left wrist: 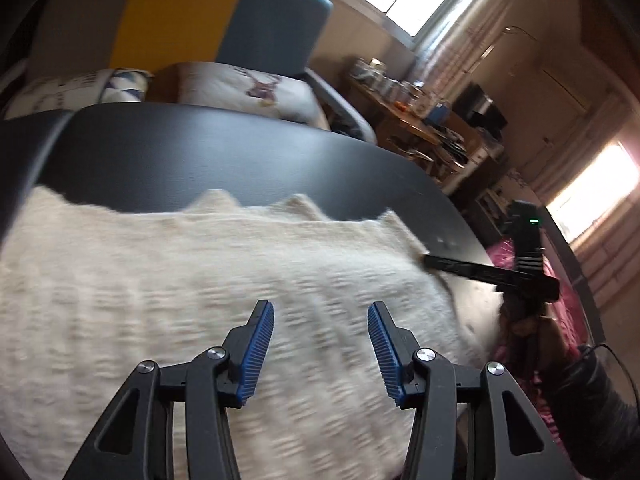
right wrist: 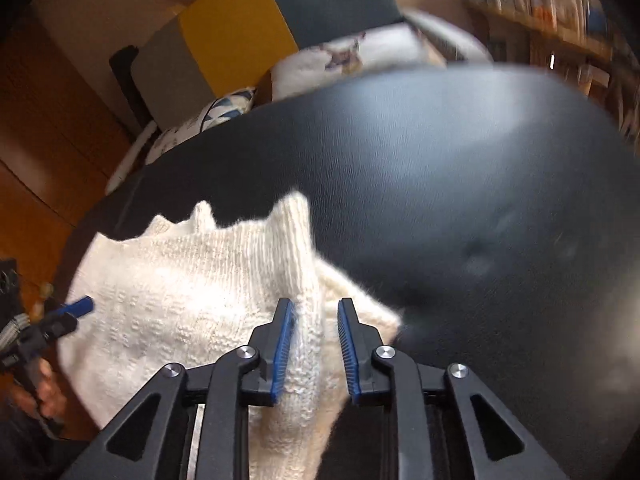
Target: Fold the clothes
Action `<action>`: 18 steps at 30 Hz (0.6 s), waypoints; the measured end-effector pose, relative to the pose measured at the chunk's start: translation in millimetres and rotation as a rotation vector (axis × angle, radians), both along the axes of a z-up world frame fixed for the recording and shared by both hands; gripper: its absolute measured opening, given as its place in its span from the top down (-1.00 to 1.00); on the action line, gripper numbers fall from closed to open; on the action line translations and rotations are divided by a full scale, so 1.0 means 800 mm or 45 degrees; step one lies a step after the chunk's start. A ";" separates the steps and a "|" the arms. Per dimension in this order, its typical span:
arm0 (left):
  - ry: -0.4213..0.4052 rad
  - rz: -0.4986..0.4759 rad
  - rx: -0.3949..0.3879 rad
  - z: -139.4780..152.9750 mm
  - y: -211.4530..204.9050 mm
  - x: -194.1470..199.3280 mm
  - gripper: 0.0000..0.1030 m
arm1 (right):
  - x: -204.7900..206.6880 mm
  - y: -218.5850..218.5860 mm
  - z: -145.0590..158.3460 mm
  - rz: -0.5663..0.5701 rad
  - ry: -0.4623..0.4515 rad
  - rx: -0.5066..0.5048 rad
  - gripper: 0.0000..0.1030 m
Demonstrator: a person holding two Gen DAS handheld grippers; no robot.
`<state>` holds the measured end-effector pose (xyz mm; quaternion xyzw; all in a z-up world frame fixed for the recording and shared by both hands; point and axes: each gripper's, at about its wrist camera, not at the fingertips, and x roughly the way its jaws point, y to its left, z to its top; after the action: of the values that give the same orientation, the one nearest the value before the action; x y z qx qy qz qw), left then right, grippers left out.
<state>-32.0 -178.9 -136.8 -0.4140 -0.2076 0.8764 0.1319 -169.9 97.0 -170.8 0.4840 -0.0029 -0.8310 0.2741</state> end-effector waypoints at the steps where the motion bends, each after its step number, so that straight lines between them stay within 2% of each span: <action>1: -0.002 0.017 -0.012 -0.001 -0.012 0.004 0.03 | 0.006 -0.009 0.013 0.011 0.064 0.030 0.55; 3: 0.000 0.050 -0.047 -0.003 -0.033 0.013 0.03 | 0.013 -0.025 0.035 0.087 0.122 0.009 0.55; 6: 0.017 0.075 -0.067 -0.001 -0.055 0.016 0.03 | 0.033 -0.078 0.052 0.233 0.155 0.005 0.55; 10: 0.005 0.066 -0.141 -0.004 -0.069 0.002 0.03 | 0.061 -0.156 0.037 0.380 0.112 0.014 0.55; 12: -0.007 0.068 -0.186 -0.007 -0.073 -0.011 0.03 | 0.072 -0.176 0.032 0.405 0.096 0.059 0.55; 17: -0.035 -0.128 -0.378 -0.006 -0.062 -0.060 0.02 | 0.094 -0.178 0.017 0.405 0.021 0.005 0.55; 18: -0.045 -0.178 -0.372 -0.008 -0.060 -0.071 0.02 | 0.098 -0.171 0.017 0.399 0.014 -0.007 0.55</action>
<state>-88.7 -227.2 -143.1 -0.4576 -0.0507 0.8785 0.1273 -91.1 -40.1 -157.4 0.4731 0.0719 -0.7808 0.4017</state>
